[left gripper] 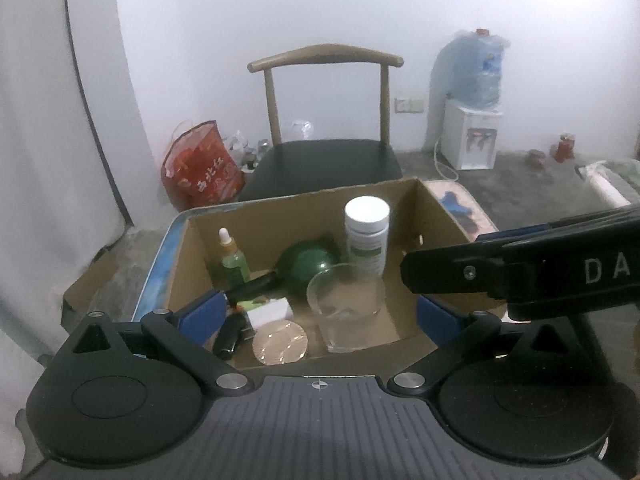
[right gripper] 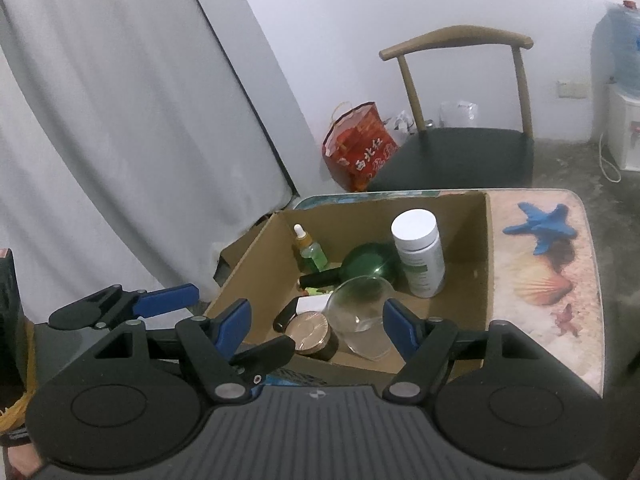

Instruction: Organize rigid objects

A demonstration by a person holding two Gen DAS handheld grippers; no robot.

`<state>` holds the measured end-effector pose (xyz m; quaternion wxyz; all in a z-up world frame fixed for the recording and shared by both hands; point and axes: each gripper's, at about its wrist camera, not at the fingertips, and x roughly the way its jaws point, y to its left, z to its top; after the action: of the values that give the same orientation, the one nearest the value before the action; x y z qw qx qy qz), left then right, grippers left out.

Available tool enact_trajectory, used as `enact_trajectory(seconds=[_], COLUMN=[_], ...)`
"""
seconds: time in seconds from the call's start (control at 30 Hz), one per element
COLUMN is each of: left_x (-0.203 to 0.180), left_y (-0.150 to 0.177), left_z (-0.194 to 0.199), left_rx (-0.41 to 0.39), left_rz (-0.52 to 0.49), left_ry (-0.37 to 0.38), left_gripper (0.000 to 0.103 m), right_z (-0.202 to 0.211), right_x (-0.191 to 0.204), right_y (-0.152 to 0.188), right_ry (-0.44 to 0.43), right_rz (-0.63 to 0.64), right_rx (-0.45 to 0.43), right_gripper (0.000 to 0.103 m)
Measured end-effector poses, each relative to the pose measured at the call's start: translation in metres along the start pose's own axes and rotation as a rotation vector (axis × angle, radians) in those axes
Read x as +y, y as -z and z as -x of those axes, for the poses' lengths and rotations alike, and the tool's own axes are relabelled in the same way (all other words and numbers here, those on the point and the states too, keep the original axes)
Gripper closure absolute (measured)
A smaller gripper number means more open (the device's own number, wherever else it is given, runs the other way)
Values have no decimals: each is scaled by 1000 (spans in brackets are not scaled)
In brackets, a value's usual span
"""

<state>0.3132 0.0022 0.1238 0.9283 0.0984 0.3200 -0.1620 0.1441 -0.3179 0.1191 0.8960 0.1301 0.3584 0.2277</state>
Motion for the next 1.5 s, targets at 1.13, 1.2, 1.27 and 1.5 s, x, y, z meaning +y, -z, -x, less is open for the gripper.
enact_trajectory(seconds=[1.13, 1.2, 1.27, 1.5], left_x=[22, 21, 20, 21], left_y=[12, 12, 13, 15], left_z=[-100, -101, -101, -104], left_rx=[177, 182, 189, 220], left_rz=[-11, -3, 0, 34], left_ry=[208, 216, 229, 264], left_gripper=[39, 39, 39, 40], right_z=[-180, -188, -194, -203], right_x=[-18, -16, -16, -26], right_y=[-42, -42, -42, -39], right_ry=[48, 51, 52, 33], right_rz=[175, 187, 200, 189], right_rx=[459, 479, 496, 534], right_gripper=[20, 20, 20, 23])
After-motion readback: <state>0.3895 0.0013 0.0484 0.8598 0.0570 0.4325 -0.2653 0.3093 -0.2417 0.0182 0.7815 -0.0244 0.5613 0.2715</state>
